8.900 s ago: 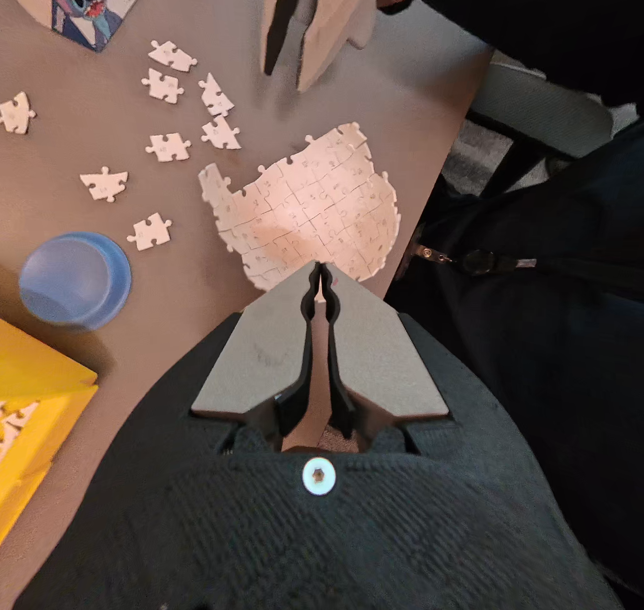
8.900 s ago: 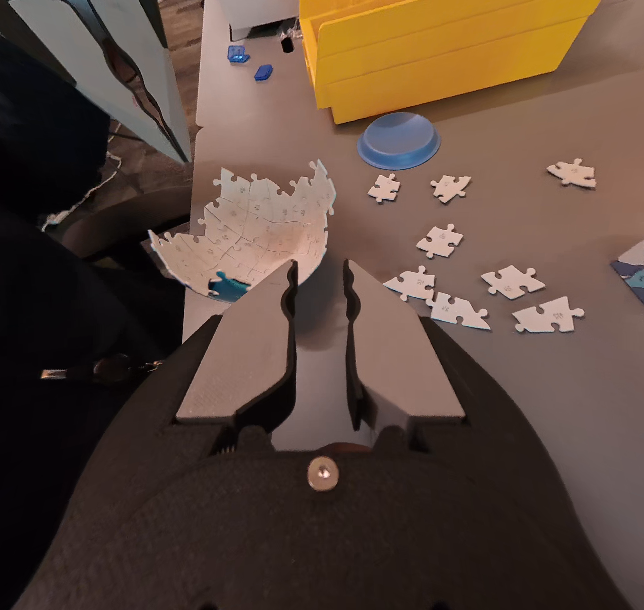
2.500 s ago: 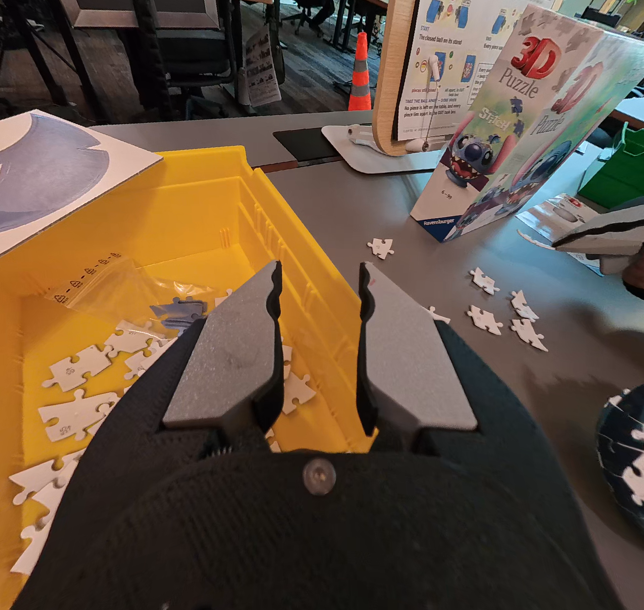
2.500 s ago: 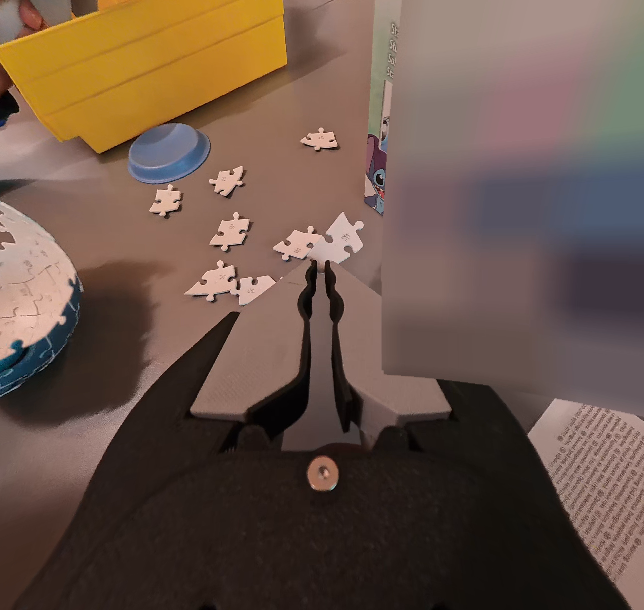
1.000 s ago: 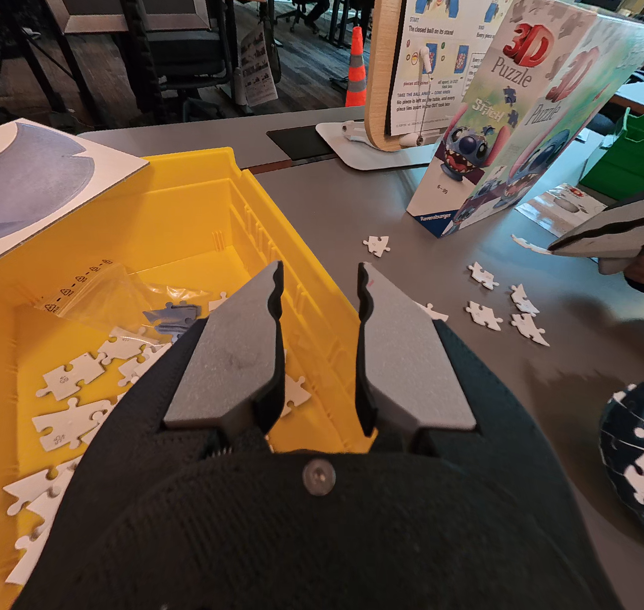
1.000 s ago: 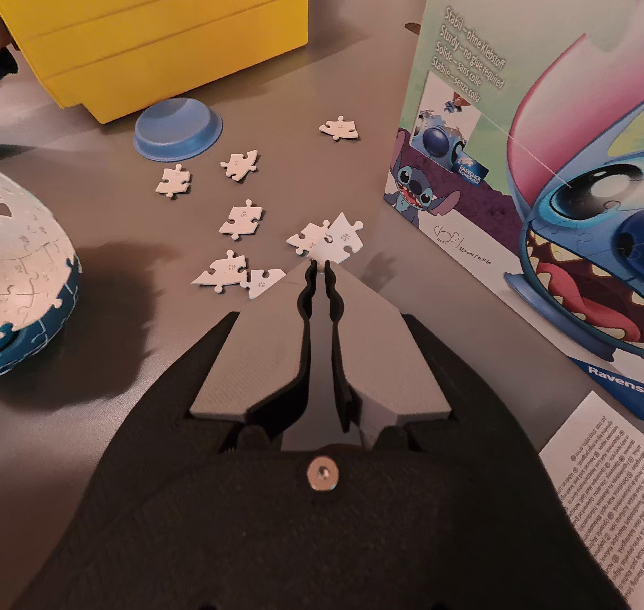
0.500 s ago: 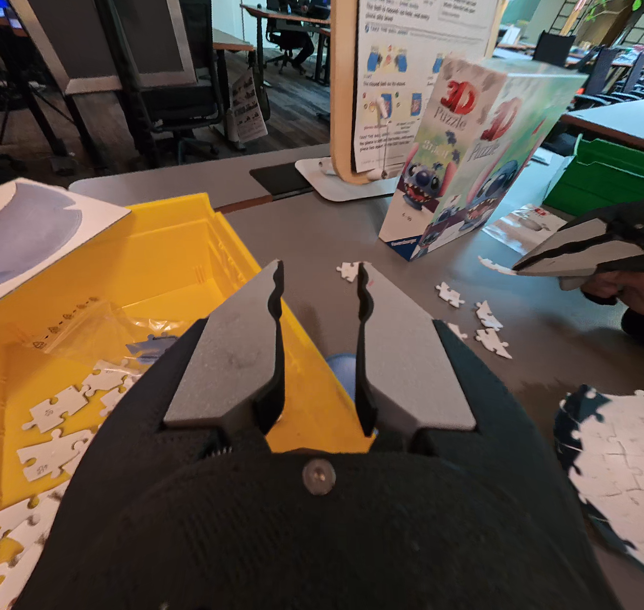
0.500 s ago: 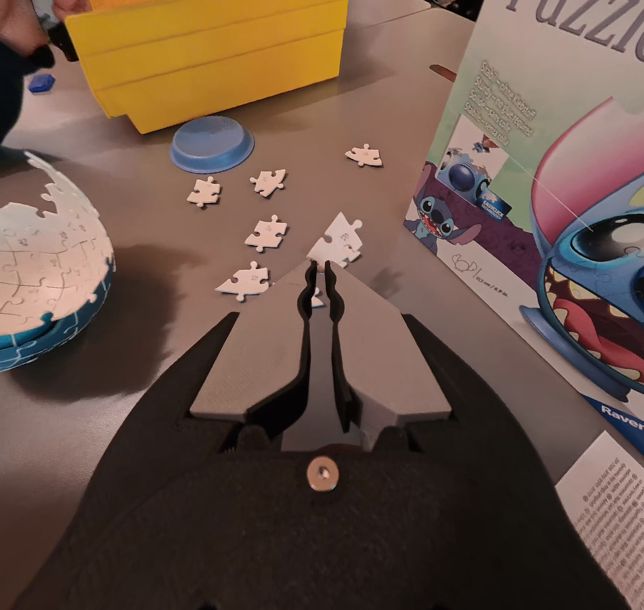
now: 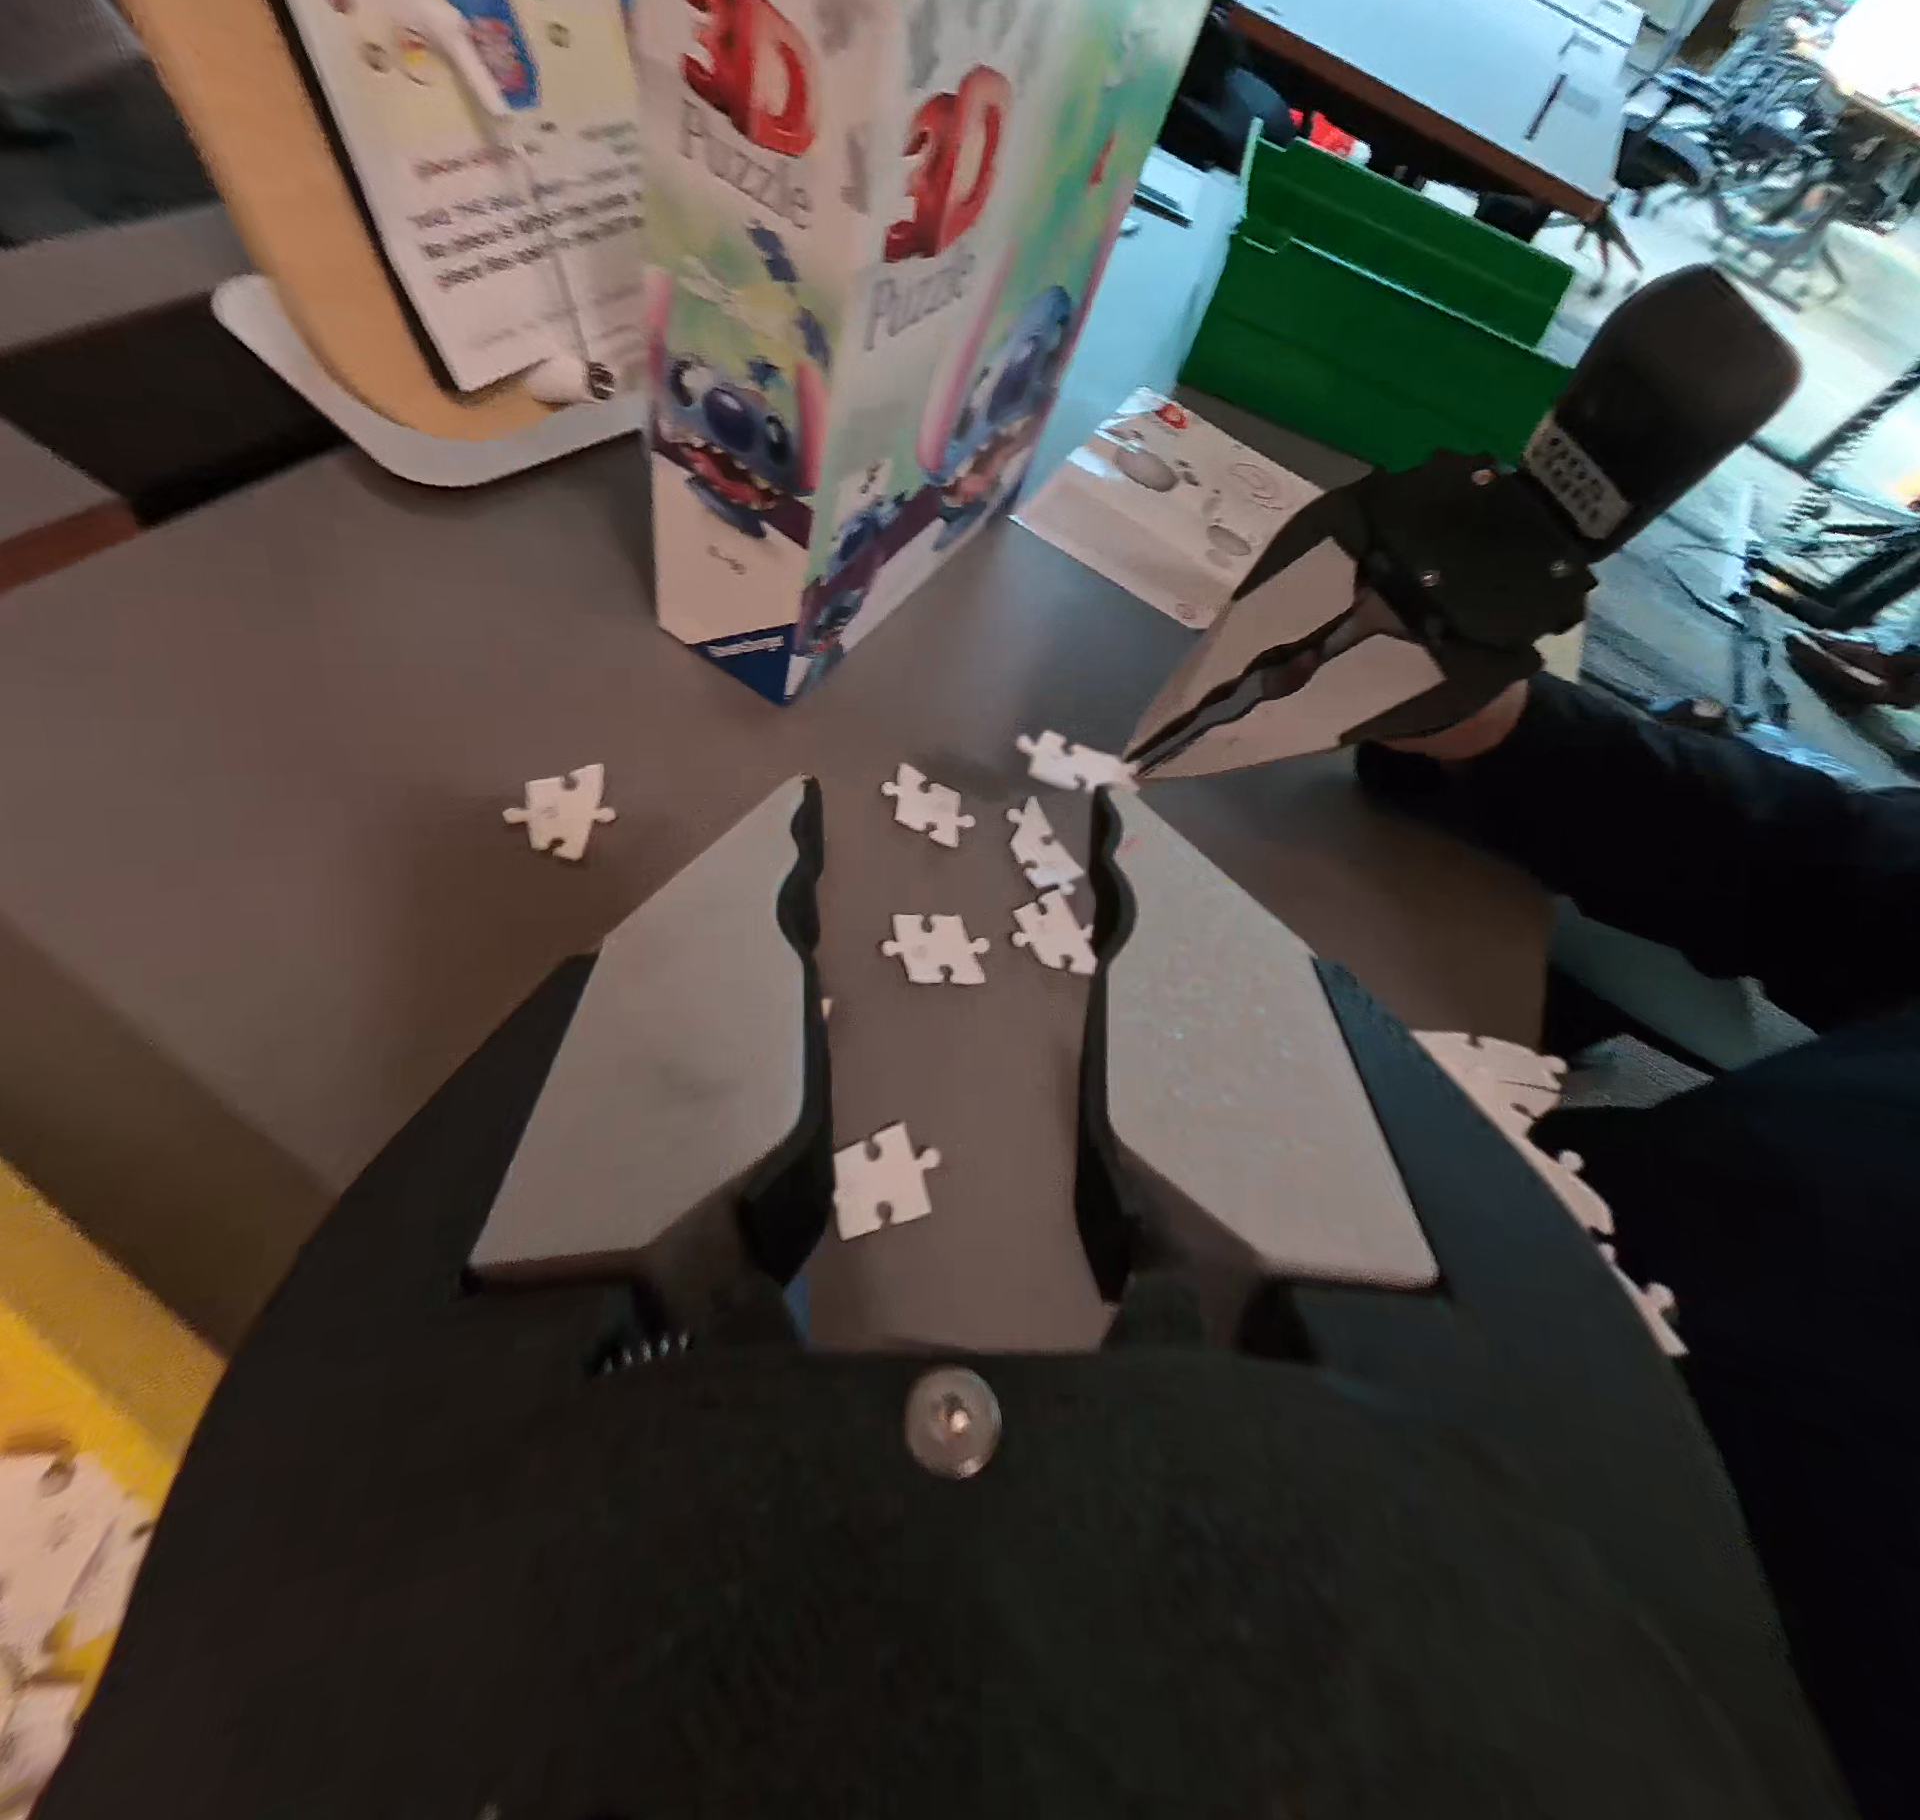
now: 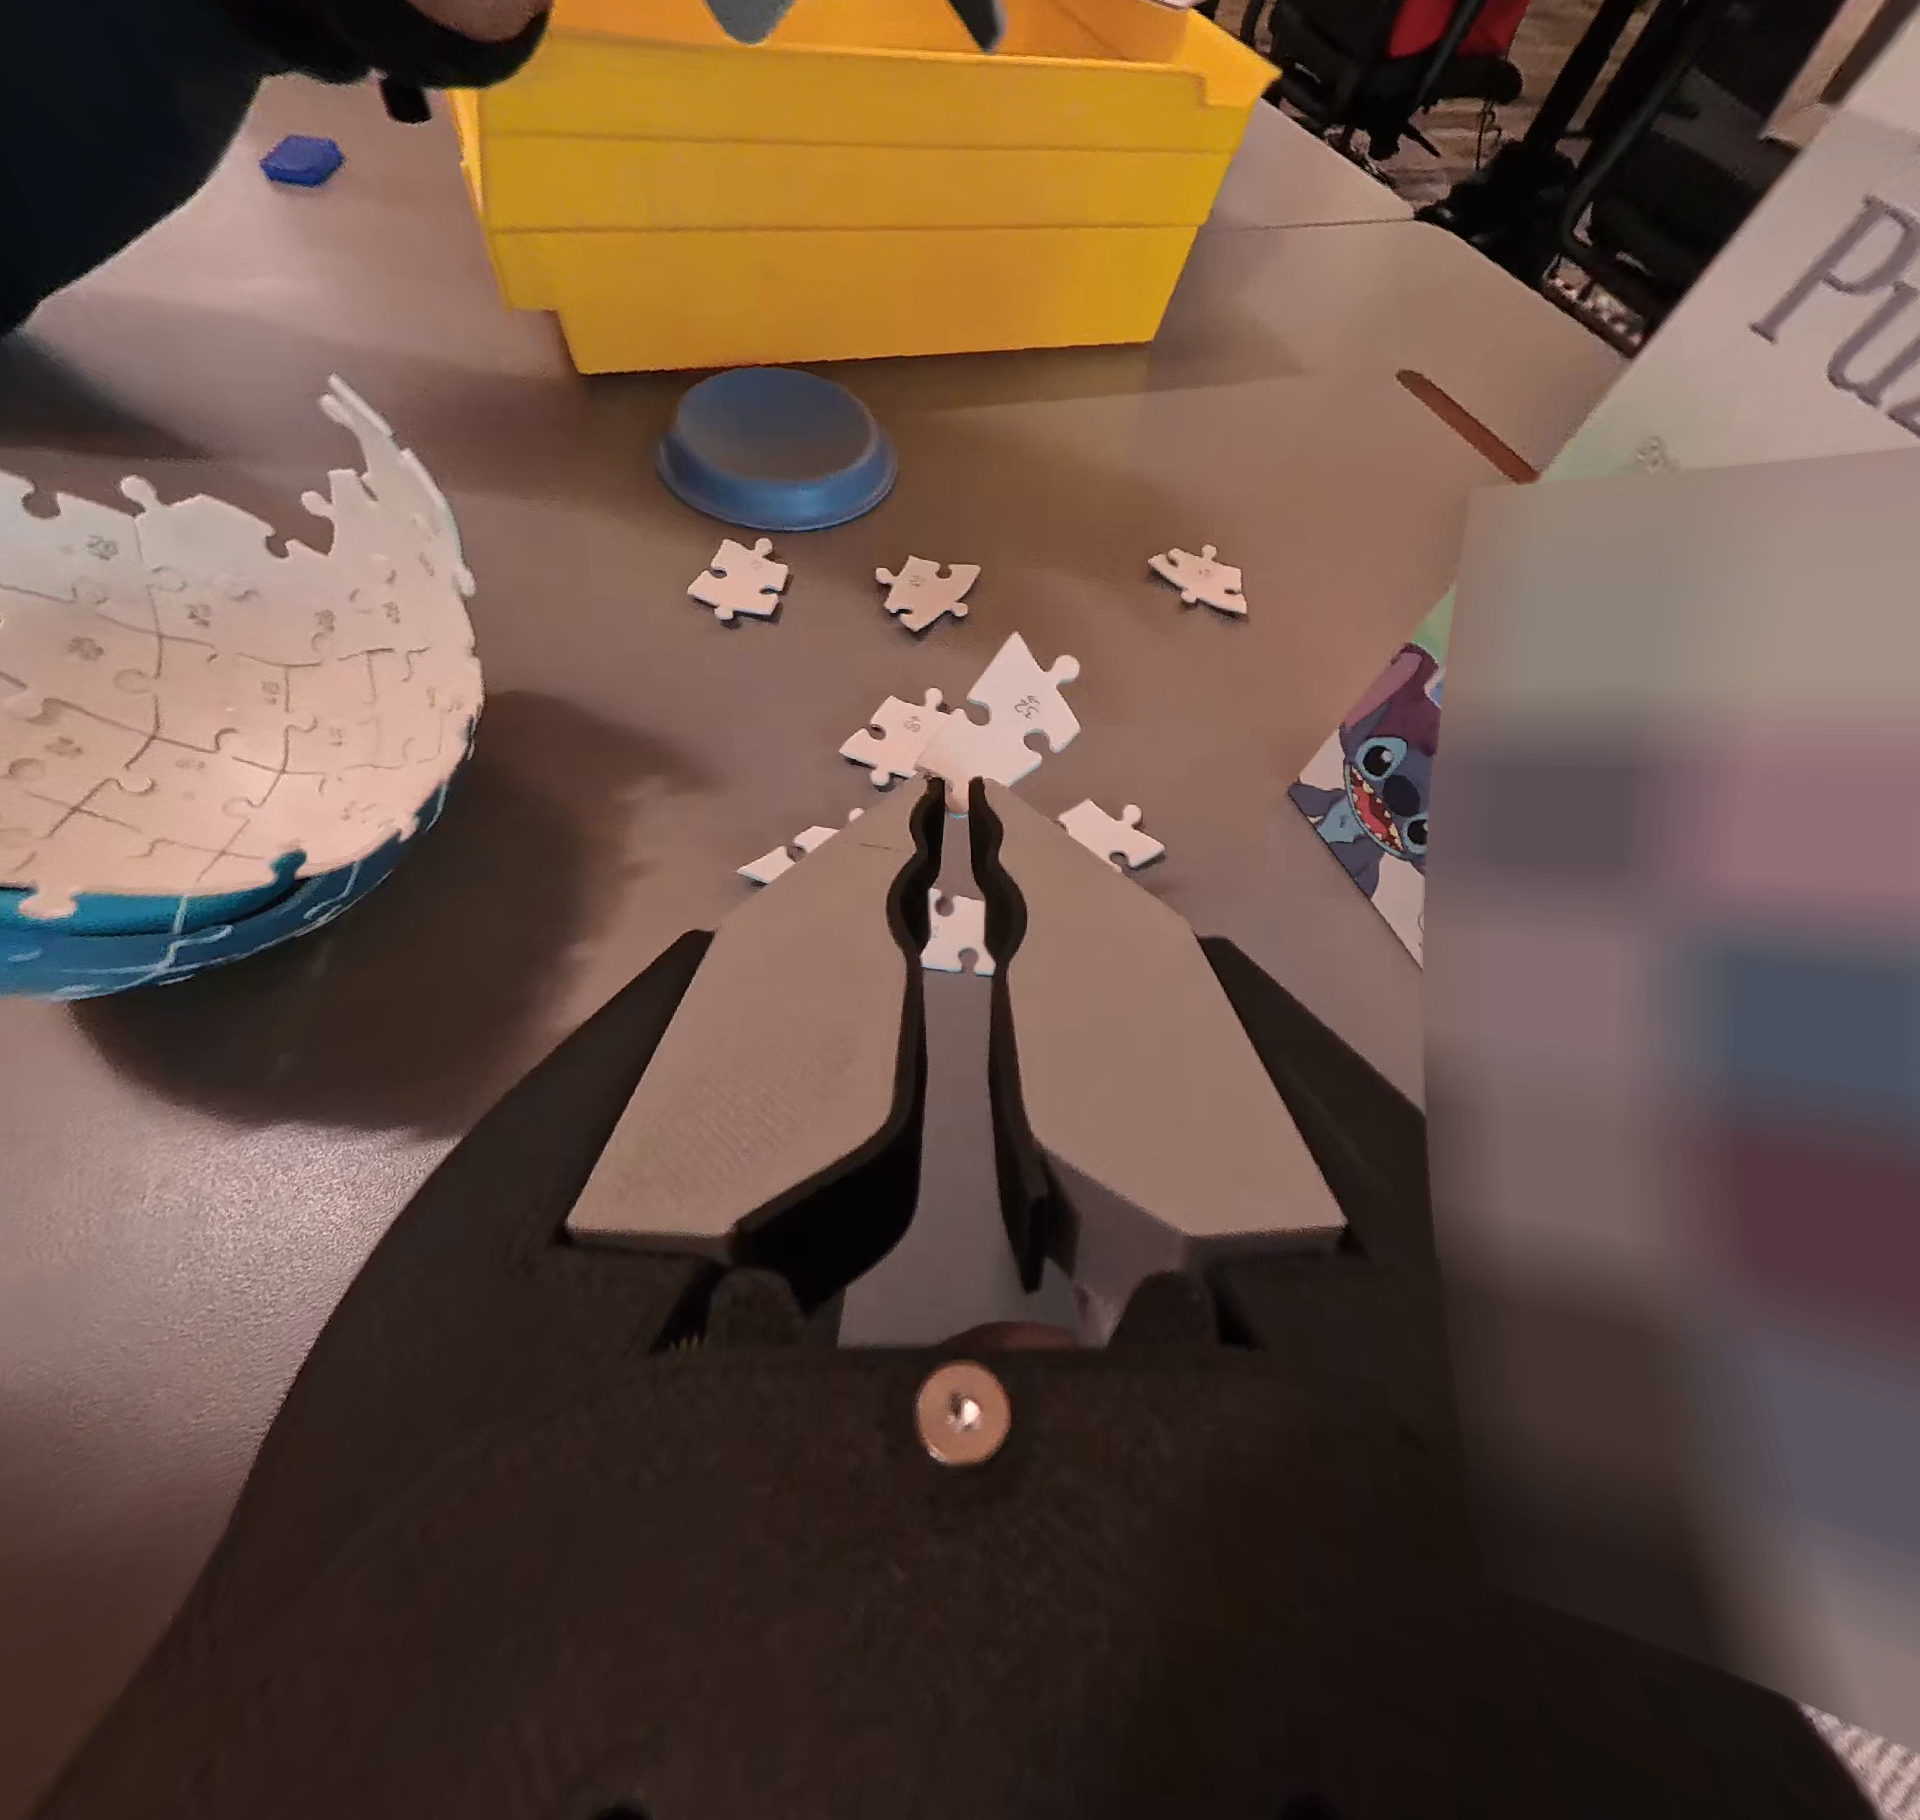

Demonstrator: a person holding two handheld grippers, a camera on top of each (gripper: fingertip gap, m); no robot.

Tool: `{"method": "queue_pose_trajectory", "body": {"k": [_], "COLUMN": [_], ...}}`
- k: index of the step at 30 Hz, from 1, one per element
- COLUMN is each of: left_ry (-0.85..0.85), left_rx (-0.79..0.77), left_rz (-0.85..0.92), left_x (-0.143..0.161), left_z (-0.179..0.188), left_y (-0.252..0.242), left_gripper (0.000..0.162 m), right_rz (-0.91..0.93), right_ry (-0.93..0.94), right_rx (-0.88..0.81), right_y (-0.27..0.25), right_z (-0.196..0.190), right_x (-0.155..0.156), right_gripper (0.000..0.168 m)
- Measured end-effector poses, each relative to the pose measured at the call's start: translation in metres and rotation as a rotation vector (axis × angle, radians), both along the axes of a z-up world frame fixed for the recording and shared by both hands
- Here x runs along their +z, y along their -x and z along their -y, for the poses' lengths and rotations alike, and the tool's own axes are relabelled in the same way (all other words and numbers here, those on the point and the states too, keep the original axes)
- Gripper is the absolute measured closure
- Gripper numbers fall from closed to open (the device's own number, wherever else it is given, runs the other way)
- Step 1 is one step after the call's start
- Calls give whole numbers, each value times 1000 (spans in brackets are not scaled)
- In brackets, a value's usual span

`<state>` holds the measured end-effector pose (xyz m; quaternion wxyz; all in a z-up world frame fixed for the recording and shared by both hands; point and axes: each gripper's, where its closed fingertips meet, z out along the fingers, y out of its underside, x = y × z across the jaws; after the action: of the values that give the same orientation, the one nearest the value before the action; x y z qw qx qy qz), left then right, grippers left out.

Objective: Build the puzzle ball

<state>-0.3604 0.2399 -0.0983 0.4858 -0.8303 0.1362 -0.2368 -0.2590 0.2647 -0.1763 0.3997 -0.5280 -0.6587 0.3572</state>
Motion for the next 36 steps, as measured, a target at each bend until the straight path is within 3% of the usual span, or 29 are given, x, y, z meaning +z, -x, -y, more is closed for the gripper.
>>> {"method": "queue_pose_trajectory", "body": {"k": [11, 28, 30, 32, 36], "left_ry": [273, 561, 566, 552, 519], "left_rx": [-172, -376, -401, -438, -416], "left_rz": [165, 133, 153, 176, 138], "left_x": [-24, -77, -76, -71, -67], "left_z": [-25, -14, -12, -9, -10], "left_y": [-39, -82, -87, -92, -91], "left_gripper": [110, 112, 126, 155, 162], "right_rz": [-22, -56, -57, -50, -53], "right_ry": [-188, -278, -282, -290, -304], "right_rx": [72, 75, 81, 80, 50], "right_y": [1, -2, -2, -2, -2], "right_z": [19, 25, 27, 27, 21], "right_x": [2, 11, 12, 11, 12], "right_gripper": [167, 167, 167, 167, 168]}}
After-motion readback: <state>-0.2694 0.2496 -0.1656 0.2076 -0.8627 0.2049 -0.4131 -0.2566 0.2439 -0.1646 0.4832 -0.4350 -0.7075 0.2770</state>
